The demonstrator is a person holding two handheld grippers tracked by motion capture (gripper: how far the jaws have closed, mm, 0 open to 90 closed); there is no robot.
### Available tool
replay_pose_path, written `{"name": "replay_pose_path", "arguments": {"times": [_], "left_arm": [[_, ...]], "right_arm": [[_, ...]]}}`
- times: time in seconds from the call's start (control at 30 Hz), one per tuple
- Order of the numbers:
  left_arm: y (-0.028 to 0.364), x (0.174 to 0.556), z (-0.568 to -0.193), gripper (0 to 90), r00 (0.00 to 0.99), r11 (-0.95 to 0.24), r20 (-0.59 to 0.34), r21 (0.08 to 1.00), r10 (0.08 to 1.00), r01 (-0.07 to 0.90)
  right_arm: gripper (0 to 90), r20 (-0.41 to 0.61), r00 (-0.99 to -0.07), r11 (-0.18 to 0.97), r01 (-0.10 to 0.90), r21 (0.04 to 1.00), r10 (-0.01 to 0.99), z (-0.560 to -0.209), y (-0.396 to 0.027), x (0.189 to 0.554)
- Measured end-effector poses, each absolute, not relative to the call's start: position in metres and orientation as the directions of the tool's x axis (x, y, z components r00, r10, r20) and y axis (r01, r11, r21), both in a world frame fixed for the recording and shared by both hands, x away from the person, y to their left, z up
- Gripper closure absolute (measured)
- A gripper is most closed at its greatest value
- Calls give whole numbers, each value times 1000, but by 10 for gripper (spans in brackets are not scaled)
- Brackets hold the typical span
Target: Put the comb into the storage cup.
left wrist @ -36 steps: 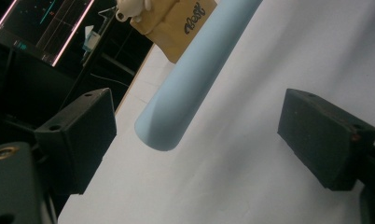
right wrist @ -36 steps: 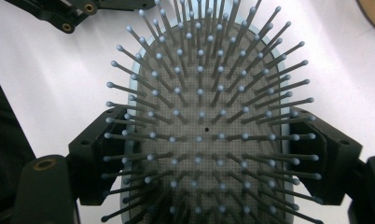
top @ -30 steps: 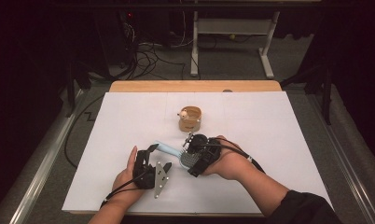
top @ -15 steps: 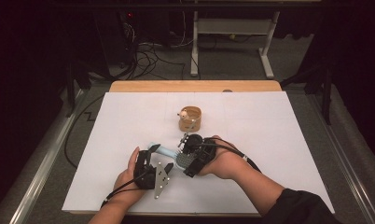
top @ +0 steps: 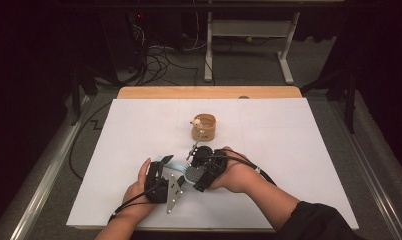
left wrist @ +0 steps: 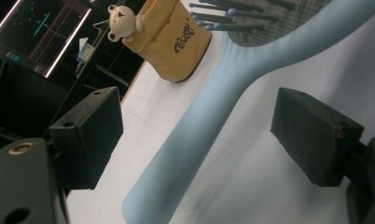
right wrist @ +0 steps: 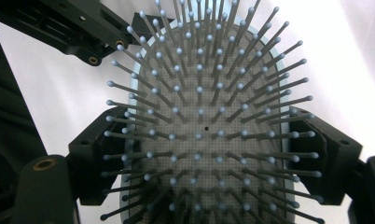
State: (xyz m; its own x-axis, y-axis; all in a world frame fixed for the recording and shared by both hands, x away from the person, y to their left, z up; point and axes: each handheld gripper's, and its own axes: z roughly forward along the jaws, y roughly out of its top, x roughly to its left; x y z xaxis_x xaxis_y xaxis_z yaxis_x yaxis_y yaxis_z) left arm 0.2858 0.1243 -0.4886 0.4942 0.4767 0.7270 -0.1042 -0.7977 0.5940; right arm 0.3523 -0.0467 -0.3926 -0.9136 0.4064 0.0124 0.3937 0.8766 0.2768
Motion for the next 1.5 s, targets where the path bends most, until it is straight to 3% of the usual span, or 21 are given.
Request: {"name": "replay_pose_path", "arguments": {"times": [1.0,1.5], "left_arm": [[129,286,-488,316,465,-813,741,578,484,-75],[126,282,-490,456,442,-836,787,532,431,-133]], "right_arm": [[208,10,-914,876,393,280,407,-382,-46,355],[208,36,-909,870,407,279,414,-384,-36,358]]}}
